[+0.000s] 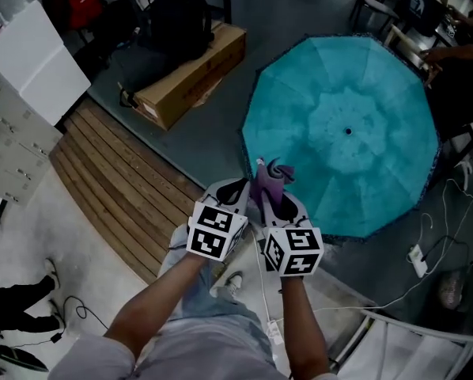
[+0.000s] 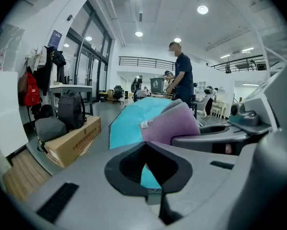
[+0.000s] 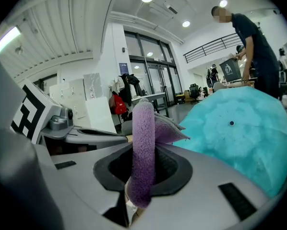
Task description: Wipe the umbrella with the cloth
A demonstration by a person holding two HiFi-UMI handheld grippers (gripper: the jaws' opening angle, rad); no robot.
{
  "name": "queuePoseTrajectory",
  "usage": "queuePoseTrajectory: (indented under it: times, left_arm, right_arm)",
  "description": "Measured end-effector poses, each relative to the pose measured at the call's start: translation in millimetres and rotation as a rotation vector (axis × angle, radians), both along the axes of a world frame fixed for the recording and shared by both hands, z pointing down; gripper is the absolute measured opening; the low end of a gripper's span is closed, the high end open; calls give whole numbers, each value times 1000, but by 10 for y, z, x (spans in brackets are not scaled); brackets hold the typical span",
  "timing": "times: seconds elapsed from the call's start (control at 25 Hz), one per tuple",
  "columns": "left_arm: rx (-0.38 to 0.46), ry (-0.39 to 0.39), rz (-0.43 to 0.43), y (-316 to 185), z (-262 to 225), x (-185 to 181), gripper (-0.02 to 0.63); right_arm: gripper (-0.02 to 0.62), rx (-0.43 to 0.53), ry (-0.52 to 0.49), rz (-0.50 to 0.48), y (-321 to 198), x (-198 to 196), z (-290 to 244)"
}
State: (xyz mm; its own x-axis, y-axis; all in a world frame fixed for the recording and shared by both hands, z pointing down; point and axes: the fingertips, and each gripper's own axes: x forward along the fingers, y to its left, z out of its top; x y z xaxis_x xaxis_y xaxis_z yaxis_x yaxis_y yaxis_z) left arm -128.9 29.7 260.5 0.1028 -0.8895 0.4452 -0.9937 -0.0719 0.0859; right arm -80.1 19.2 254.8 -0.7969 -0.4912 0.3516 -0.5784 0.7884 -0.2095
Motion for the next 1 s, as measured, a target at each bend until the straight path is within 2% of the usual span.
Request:
queuePoseTrajectory:
  times: [0.4, 0.76, 1.0]
  left_arm:
    - [-32, 91, -19, -649, 518, -669, 3]
    - [-83, 145, 10, -1411, 1244, -1349, 5]
    - [-98, 195, -13, -1979, 1803, -1905, 3]
  right_arm:
    - [72, -49, 60, -6, -727, -695, 502]
    - [72, -111, 109, 14, -1600, -1550, 1358]
    - [72, -146, 157, 21, -2208, -2164, 2079]
